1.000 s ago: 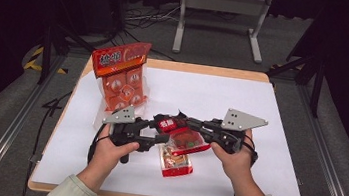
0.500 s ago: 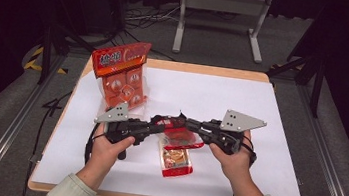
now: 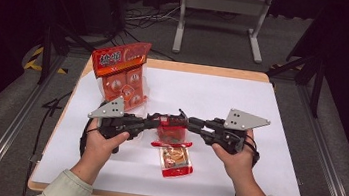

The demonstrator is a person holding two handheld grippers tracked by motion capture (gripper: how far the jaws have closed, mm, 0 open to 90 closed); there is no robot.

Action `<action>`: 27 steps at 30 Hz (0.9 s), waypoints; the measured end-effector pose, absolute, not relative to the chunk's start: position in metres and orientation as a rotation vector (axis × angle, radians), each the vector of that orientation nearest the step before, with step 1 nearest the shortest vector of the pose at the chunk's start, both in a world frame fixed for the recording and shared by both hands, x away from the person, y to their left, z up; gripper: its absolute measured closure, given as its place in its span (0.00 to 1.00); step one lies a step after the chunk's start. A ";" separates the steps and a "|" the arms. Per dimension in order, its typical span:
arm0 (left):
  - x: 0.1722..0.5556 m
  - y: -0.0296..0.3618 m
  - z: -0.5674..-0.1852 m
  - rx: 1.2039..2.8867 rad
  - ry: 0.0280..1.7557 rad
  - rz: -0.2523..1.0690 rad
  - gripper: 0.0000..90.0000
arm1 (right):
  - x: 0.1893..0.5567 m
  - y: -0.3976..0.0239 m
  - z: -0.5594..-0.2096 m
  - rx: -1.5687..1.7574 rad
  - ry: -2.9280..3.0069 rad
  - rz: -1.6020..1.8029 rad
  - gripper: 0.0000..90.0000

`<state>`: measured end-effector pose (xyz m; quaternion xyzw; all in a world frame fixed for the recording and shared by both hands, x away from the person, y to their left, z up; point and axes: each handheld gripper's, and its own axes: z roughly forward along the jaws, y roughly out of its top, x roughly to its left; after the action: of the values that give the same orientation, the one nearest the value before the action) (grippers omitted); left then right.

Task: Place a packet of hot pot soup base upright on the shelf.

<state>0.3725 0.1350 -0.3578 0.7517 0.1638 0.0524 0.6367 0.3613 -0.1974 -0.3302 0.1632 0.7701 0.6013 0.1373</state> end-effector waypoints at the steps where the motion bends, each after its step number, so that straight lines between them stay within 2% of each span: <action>1: 0.373 0.137 -0.356 1.727 0.367 0.139 1.00 | 0.361 -0.197 -0.330 0.472 2.228 1.740 0.86; 7: 0.374 0.150 -0.346 1.749 0.338 0.172 1.00 | 0.364 -0.208 -0.332 0.530 2.254 1.719 0.77; 14: 0.372 0.162 -0.333 1.746 0.342 0.181 1.00 | 0.368 -0.218 -0.332 0.601 2.285 1.686 0.71; 19: 0.372 0.170 -0.323 1.751 0.327 0.192 1.00 | 0.371 -0.222 -0.335 0.633 2.305 1.656 0.71; 27: 0.370 0.197 -0.308 1.753 0.308 0.279 1.00 | 0.374 -0.228 -0.338 0.658 2.305 1.644 0.72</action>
<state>0.3699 0.1970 -0.3078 0.7628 0.1342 0.1215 0.6208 0.3738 -0.2280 -0.3381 0.2248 0.7875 0.5617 0.1171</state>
